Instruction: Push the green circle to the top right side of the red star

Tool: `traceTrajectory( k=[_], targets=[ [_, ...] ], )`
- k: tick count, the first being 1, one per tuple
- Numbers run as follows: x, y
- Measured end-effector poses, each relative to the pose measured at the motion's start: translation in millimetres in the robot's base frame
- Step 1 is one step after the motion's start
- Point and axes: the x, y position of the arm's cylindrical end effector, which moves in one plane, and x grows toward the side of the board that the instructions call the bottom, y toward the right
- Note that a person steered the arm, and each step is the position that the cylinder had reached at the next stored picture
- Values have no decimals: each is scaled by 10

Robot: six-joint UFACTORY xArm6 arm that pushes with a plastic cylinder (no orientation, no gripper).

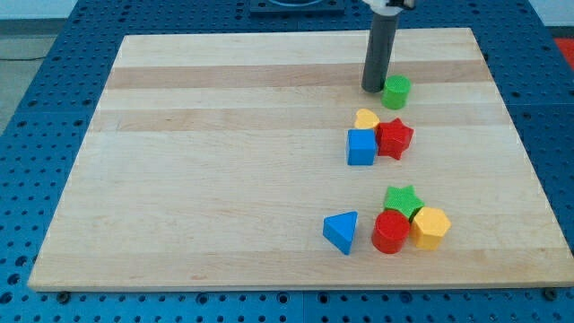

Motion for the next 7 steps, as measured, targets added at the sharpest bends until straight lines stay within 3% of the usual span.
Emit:
traceTrajectory(
  k=[2,6,7],
  targets=[
    [-55,305],
    [446,245],
    [492,615]
  ],
)
